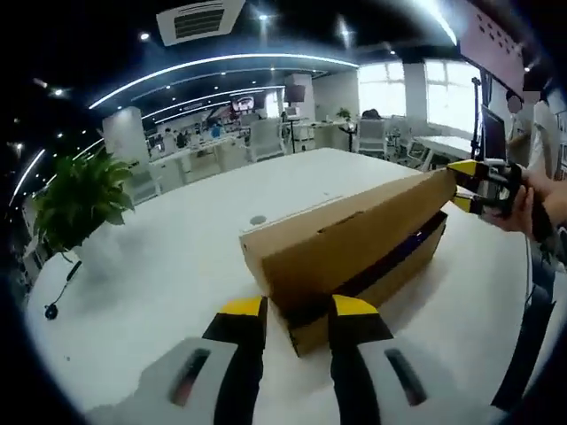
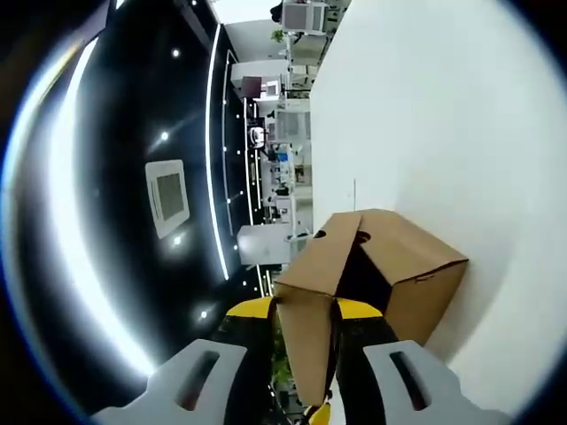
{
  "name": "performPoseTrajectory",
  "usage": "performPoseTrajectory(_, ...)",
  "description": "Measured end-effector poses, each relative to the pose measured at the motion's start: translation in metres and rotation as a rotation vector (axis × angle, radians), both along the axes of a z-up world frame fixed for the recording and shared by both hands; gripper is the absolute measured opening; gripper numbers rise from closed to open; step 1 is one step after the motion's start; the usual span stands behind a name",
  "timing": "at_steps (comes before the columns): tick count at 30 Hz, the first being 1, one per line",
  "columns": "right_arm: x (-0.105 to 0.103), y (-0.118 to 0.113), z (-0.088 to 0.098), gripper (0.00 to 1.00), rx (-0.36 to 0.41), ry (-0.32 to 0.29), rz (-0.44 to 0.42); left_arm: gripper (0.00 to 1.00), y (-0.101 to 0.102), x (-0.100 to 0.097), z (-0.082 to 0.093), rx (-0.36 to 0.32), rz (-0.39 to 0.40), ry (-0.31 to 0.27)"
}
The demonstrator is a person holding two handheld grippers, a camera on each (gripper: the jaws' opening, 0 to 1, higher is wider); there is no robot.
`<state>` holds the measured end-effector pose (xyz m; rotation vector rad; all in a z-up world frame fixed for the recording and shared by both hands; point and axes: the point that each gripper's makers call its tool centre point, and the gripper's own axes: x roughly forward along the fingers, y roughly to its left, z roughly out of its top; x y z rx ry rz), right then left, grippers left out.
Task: Operate the shoe box by opening the lid, removing the specified soft item, and placing it in the target area until the item is outside and the box remains undamaged.
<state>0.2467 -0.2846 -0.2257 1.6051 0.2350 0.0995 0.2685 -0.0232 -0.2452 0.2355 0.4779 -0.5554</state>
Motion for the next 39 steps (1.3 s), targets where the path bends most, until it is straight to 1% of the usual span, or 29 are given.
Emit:
performPoseTrajectory(1,0.001,0.0,0.0,0.24,-0.001,0.0,0.0,0.28,0.0,0.001,0.0,0.011,0.004,0.0)
performPoseTrajectory(3,0.001,0.0,0.001,0.24,0.0,0.001,0.001,0.27,0.001,0.002,0.0,0.048,-0.001,-0.024)
performPoseTrajectory(5,0.0,0.0,0.0,0.24,-0.005,0.001,0.004,0.27,0.001,0.002,-0.001,0.048,-0.005,-0.019)
performPoseTrajectory(7,-0.001,-0.001,-0.001,0.24,-0.016,0.006,0.005,0.27,0.002,0.004,0.003,0.03,0.001,-0.021)
performPoseTrajectory(9,-0.002,0.0,-0.001,0.24,-0.03,0.002,0.004,0.27,0.002,0.004,0.004,0.032,0.003,-0.007)
performPoseTrajectory(11,-0.002,-0.001,0.001,0.24,-0.083,-0.013,0.003,0.27,0.002,0.004,0.006,0.025,0.005,-0.002)
performPoseTrajectory(14,-0.003,0.0,0.006,0.22,-0.088,-0.023,0.007,0.27,0.002,0.005,0.009,-0.001,0.013,-0.001)
performPoseTrajectory(16,-0.004,-0.001,0.013,0.21,-0.11,-0.055,0.004,0.27,0.002,0.007,0.014,-0.023,0.021,-0.009)
performPoseTrajectory(19,-0.011,0.0,0.022,0.22,-0.138,-0.096,0.012,0.27,0.002,0.009,0.02,-0.05,0.032,-0.013)
performPoseTrajectory(21,-0.016,0.002,0.023,0.22,-0.155,-0.098,0.023,0.27,0.001,0.01,0.02,-0.047,0.032,-0.017)
performPoseTrajectory(22,-0.02,0.003,0.024,0.21,-0.186,-0.106,0.029,0.28,0.001,0.01,0.02,-0.044,0.031,-0.015)
performPoseTrajectory(24,-0.024,0.003,0.025,0.21,-0.204,-0.122,0.038,0.28,0.0,0.009,0.018,-0.039,0.03,-0.008)
performPoseTrajectory(25,-0.026,0.002,0.026,0.21,-0.235,-0.138,0.042,0.28,0.0,0.009,0.018,-0.038,0.031,-0.006)
performPoseTrajectory(27,-0.028,-0.002,0.025,0.21,-0.275,-0.144,0.028,0.29,0.0,0.009,0.018,-0.037,0.03,-0.003)
performPoseTrajectory(29,-0.027,-0.004,0.023,0.21,-0.306,-0.143,0.031,0.29,0.0,0.009,0.017,-0.039,0.03,-0.001)
performPoseTrajectory(30,-0.027,-0.004,0.021,0.21,-0.348,-0.143,0.049,0.29,0.0,0.009,0.017,-0.04,0.029,-0.002)
performPoseTrajectory(31,-0.027,-0.003,0.017,0.21,-0.395,-0.122,0.069,0.29,0.0,0.009,0.018,-0.043,0.029,-0.002)
performPoseTrajectory(32,-0.027,-0.004,0.013,0.21,-0.458,-0.102,0.083,0.29,0.0,0.009,0.019,-0.045,0.03,-0.002)
performPoseTrajectory(33,-0.026,-0.002,0.009,0.21,-0.578,-0.095,0.123,0.29,0.0,0.009,0.02,-0.049,0.031,-0.001)
performPoseTrajectory(35,-0.026,0.0,0.002,0.21,-0.72,-0.067,0.184,0.29,0.0,0.011,0.021,-0.056,0.032,-0.003)
performPoseTrajectory(36,-0.024,0.001,0.002,0.21,-0.822,-0.073,0.21,0.29,0.0,0.01,0.022,-0.058,0.033,-0.002)
performPoseTrajectory(37,-0.023,0.001,0.002,0.21,-0.888,-0.086,0.222,0.29,0.0,0.011,0.024,-0.061,0.034,-0.002)
performPoseTrajectory(38,-0.022,-0.001,0.001,0.22,-0.986,-0.076,0.227,0.29,0.0,0.011,0.024,-0.064,0.034,-0.004)
performPoseTrajectory(39,-0.021,-0.003,0.002,0.22,-1.024,-0.078,0.218,0.29,0.0,0.011,0.025,-0.064,0.035,-0.005)
